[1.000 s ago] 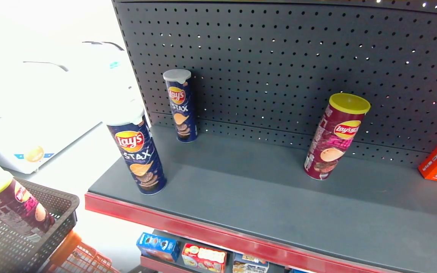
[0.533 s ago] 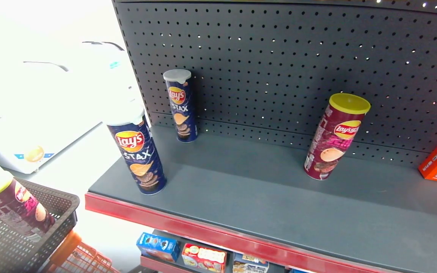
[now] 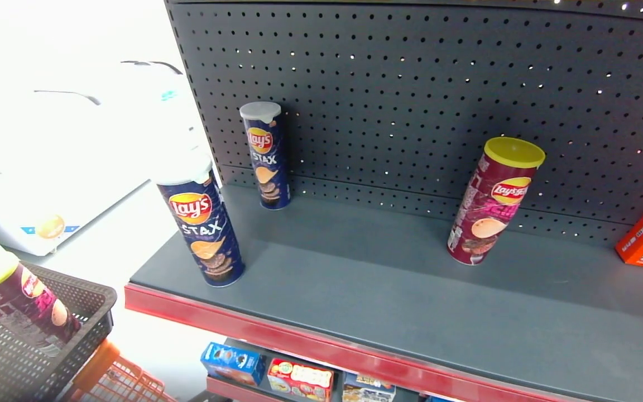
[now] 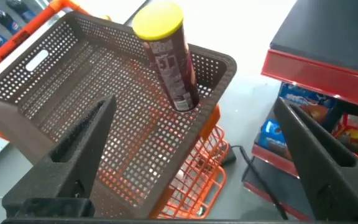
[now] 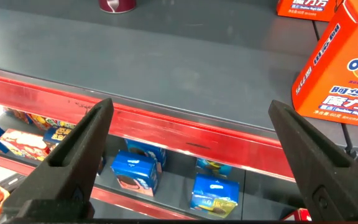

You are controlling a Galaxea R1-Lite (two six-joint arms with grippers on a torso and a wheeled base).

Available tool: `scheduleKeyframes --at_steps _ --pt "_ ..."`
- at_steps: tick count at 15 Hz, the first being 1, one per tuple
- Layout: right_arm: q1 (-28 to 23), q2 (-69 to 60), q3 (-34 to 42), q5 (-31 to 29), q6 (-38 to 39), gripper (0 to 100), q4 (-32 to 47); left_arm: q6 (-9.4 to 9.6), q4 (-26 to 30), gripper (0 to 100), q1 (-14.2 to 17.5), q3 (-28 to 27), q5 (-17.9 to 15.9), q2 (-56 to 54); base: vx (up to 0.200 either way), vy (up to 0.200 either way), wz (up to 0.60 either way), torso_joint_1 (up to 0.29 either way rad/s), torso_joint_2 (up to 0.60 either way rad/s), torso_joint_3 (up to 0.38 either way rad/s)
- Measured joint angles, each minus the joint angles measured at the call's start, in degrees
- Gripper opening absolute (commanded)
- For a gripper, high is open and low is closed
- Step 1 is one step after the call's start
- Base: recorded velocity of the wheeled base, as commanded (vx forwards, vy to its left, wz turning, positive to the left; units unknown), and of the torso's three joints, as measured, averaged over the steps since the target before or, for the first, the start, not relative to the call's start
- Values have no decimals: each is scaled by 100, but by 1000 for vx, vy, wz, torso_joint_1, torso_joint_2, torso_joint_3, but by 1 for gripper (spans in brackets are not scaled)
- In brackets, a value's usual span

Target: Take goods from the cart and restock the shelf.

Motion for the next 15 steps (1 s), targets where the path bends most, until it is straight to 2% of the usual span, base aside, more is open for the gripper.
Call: scheduleKeyframes --at_steps 1,2,3,5,7,10,12,15 --pt "0 0 0 0 -2 100 0 -104 -24 100 112 -193 -17 385 0 0 0 0 0 0" --pt "0 0 0 0 -2 100 0 -222 -44 100 347 -323 -189 695 0 0 0 0 0 0" --pt "0 0 0 0 -2 100 0 -288 -50 100 717 -441 -492 979 0 0 0 0 0 0" --pt "0 0 0 0 -2 100 0 -211 -79 100 1590 -717 -1204 1574 0 0 0 0 0 0" --pt "2 0 0 0 -2 100 2 -52 -219 100 2026 -953 -1527 2094 0 0 0 0 0 0" --pt "-2 0 0 0 -2 100 2 -44 -477 100 2276 -1001 -1566 2599 0 0 0 0 0 0" --pt "-2 0 0 0 -2 100 0 -30 -490 100 2260 -953 -1571 2710 0 0 0 0 0 0" --pt "-2 0 0 0 -2 100 0 -38 -490 100 2177 -581 -1566 2695 0 0 0 0 0 0"
